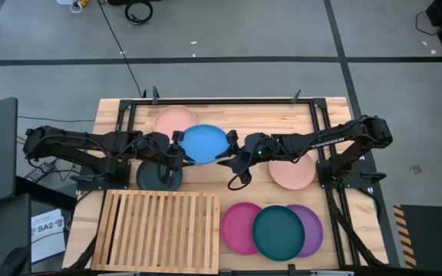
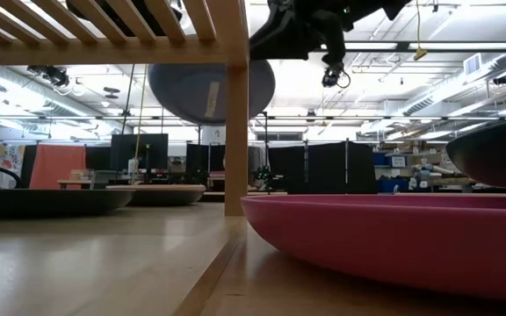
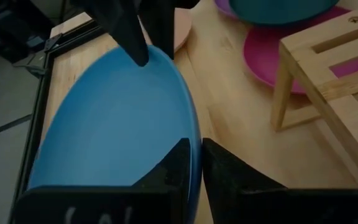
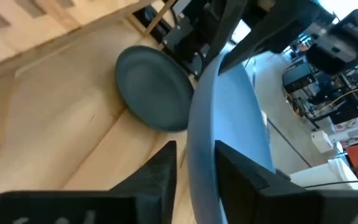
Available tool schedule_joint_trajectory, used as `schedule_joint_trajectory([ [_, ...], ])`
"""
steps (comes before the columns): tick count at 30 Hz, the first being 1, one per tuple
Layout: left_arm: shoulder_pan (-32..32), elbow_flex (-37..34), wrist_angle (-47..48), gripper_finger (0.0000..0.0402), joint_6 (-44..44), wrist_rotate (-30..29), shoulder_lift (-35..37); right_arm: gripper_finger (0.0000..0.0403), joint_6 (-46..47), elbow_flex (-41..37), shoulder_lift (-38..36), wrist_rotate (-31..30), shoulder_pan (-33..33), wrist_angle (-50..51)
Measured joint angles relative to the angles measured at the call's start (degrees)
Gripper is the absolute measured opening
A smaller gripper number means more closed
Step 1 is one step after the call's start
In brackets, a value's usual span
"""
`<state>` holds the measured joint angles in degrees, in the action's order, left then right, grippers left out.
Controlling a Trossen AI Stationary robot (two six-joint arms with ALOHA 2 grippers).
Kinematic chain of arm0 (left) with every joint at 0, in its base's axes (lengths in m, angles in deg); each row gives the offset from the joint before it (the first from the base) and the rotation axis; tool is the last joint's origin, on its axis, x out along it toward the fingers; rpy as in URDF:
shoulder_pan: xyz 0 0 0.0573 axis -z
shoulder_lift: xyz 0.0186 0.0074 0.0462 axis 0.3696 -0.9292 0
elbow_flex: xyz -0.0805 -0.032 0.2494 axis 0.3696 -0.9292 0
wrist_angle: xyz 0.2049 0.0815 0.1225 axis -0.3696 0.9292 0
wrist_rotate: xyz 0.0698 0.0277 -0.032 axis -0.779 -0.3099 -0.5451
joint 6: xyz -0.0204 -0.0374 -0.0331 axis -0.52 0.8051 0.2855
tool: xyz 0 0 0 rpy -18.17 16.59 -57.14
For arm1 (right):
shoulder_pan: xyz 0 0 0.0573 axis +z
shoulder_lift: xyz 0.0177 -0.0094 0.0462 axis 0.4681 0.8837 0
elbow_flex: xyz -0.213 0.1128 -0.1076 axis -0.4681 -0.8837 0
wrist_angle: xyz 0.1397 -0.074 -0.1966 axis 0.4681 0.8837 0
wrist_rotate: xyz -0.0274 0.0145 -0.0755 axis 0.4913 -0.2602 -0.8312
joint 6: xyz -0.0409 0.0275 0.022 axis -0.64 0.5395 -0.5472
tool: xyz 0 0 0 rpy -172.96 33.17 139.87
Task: Place and stack plates onto a shelf
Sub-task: Put the blue plate on the shelf
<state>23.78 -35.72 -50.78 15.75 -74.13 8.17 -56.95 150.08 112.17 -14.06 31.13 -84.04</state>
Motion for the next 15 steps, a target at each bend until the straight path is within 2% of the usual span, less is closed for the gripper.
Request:
schedule_joint_trajectory([
  [10, 0.0, -0.1, 0.4, 0.0016, 0.0, 0.0, 0.0, 0.0174, 0.0, 0.0, 0.0, -0.1, 0.1, -1.5],
  [15, 0.0, -0.1, 0.2, 0.0015, 0.0, -0.2, 0.0, 0.0183, -0.1, 0.0, -0.1, -7.6, 1.5, -1.4],
])
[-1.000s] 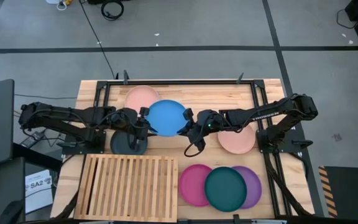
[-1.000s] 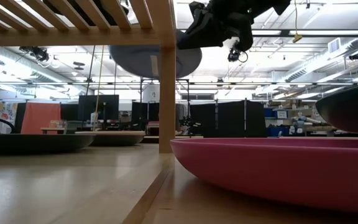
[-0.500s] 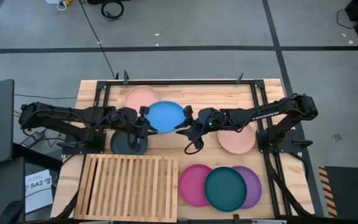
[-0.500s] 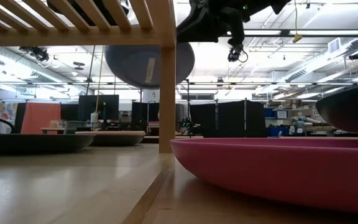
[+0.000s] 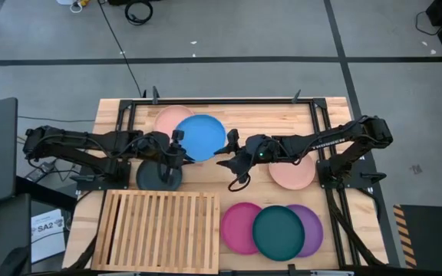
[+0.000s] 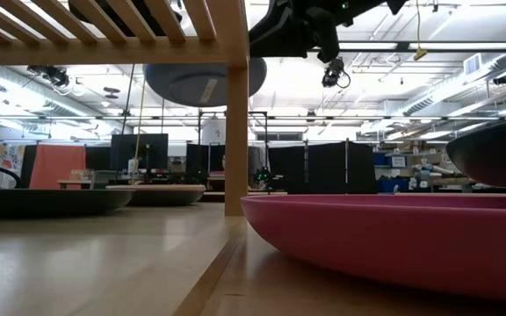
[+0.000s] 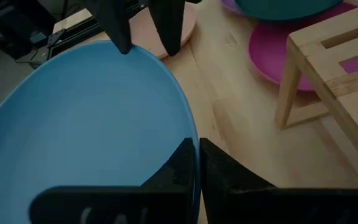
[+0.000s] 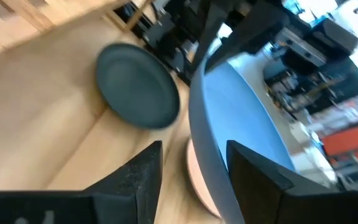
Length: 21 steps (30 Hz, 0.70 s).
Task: Place and stack plates onto a shelf
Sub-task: Put the blue plate on the shelf
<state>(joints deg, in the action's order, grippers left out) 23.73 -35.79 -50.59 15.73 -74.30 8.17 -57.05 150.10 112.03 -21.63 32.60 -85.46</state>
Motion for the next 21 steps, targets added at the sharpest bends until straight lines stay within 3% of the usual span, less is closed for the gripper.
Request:
schedule_joint_trajectory([
  [4, 0.0, 0.0, -0.2, 0.0015, 0.0, -1.1, 0.0, 0.0182, -0.5, 0.0, -1.1, -6.8, 2.1, 1.1],
  [12, 0.0, 0.0, -1.0, 0.0015, -0.1, -1.2, 0.1, 0.0182, 0.4, 0.0, -8.4, -14.5, 5.7, 6.3],
  [21, 4.3, 6.5, 4.4, 0.0015, 2.7, -1.6, 0.1, 0.0183, 16.4, 0.0, -18.7, -16.0, 6.4, 22.2],
])
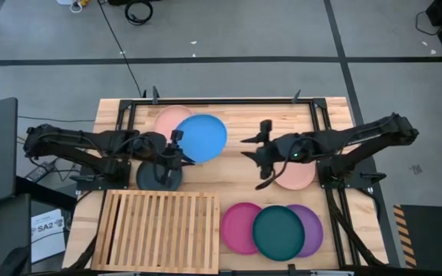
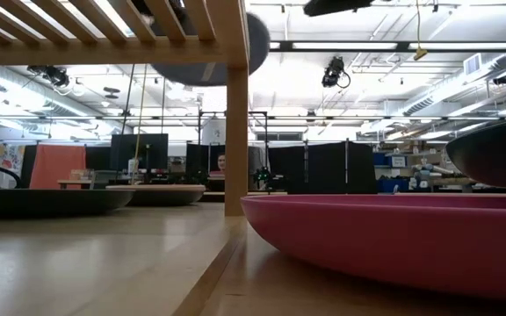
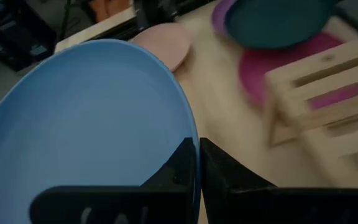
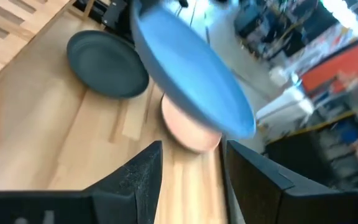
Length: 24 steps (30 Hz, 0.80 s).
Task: Place and stack plates onto a shelf
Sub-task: Put the blue plate on the shelf
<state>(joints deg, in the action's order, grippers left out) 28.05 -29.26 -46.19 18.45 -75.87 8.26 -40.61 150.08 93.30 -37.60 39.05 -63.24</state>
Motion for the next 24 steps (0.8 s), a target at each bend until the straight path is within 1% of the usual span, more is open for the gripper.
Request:
schedule_joint_trajectory([
  [4, 4.5, 3.9, 3.0, 0.0015, 4.8, -0.9, 0.0, 0.0183, 7.1, 0.0, -3.4, 0.2, -0.4, 5.8],
  [10, 14.1, 5.6, 3.3, 0.0015, 12.4, -2.8, 0.0, 0.0183, 12.9, -0.1, -6.2, 0.4, -0.8, 10.3],
  [18, 28.7, 5.8, 2.2, 0.0016, 19.8, -10.3, -1.5, 0.0183, 13.6, -0.1, -5.9, 0.4, -1.2, 10.4],
  [24, 37.1, 5.8, -0.8, 0.0016, 21.1, -13.1, -6.5, 0.0183, 16.2, -0.1, -5.6, 0.5, -2.4, 10.5],
])
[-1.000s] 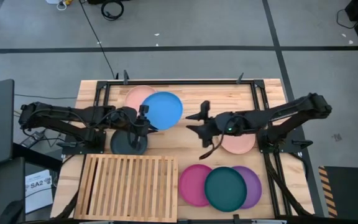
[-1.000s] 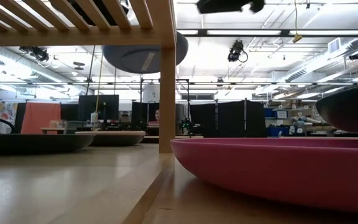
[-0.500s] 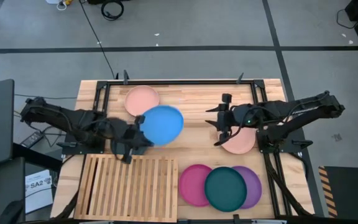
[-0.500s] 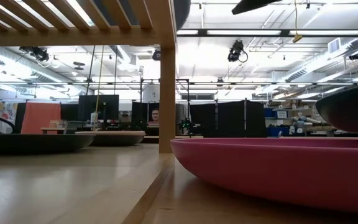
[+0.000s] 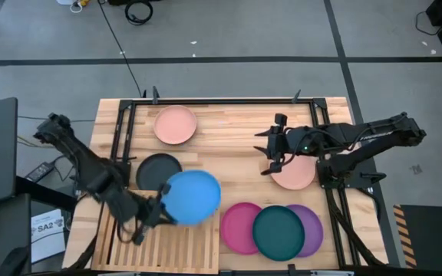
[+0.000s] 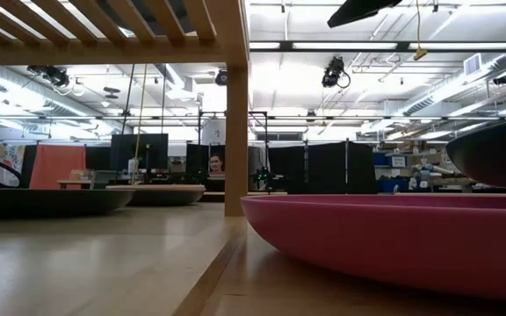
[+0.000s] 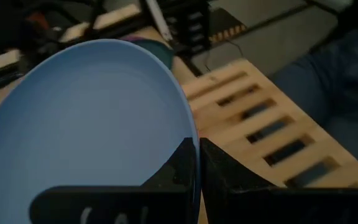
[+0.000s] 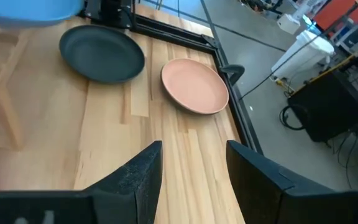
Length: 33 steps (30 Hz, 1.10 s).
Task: Place and stack plates onto a shelf
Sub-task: Put the blue plate on the shelf
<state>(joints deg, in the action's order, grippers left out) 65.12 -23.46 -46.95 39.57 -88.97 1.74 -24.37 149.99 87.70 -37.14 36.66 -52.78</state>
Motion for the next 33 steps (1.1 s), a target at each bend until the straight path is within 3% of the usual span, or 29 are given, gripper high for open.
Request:
schedule_joint_trajectory([
  [9, 5.8, 0.0, -3.9, 0.0016, -0.1, -2.8, -7.3, 0.0183, 0.5, 0.0, 0.0, 0.2, -0.5, -0.1],
  [22, 7.0, 0.0, -6.0, 0.0016, 0.0, -1.8, -10.8, 0.0183, 0.4, 0.0, 0.0, 3.0, -0.5, -0.1],
  [33, 7.0, 0.0, -6.2, 0.0029, 13.7, -0.8, -10.8, 0.0183, 0.5, 0.0, 0.0, 3.0, -0.5, -0.1],
])
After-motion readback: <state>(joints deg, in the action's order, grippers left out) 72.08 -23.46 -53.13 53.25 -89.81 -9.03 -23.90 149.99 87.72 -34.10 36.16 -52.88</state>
